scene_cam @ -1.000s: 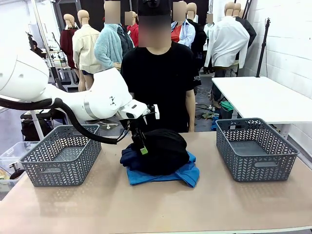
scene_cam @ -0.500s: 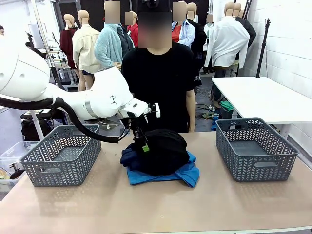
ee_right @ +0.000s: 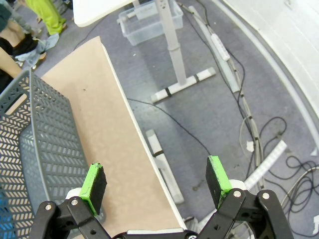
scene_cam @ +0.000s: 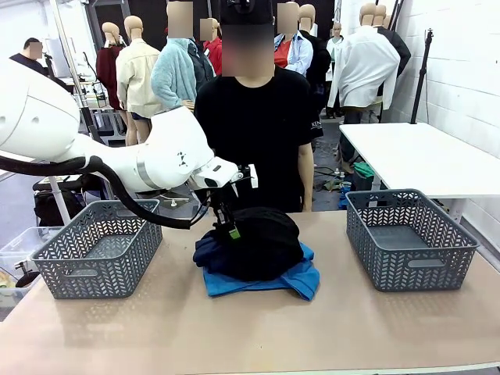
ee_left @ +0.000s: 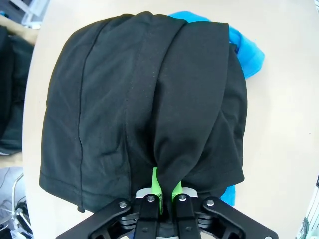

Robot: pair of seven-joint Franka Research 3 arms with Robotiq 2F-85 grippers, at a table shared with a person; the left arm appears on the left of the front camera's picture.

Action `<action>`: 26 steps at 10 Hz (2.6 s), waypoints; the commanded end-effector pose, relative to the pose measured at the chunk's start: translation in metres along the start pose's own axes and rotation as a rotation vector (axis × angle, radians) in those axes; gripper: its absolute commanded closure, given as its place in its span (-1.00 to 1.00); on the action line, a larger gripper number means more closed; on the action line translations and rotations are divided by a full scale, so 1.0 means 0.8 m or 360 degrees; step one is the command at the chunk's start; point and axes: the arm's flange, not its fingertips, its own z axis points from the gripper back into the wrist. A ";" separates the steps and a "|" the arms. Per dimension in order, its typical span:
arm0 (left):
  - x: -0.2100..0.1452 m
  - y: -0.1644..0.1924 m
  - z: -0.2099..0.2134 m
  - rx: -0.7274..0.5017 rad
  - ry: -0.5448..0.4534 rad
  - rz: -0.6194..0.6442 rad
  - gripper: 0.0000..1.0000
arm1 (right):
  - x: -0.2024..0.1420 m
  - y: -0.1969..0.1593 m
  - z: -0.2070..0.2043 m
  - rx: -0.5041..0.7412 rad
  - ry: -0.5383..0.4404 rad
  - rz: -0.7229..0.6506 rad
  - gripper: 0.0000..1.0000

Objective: Sort the tops and bottoms.
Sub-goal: Lift clothes from the center of the table with your left hand.

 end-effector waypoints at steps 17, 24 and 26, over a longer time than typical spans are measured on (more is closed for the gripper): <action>0.016 -0.025 0.082 -0.0072 -0.0149 -0.0037 1.00 | 0.001 0.003 0.003 -0.0011 0.0012 -0.0008 -1.00; 0.051 -0.052 0.267 0.0213 -0.0352 0.0015 1.00 | 0.001 0.003 0.003 -0.0011 0.0012 -0.0008 -1.00; 0.079 -0.083 0.363 0.0449 -0.0491 -0.0074 1.00 | 0.001 0.003 0.003 -0.0011 0.0012 -0.0008 -1.00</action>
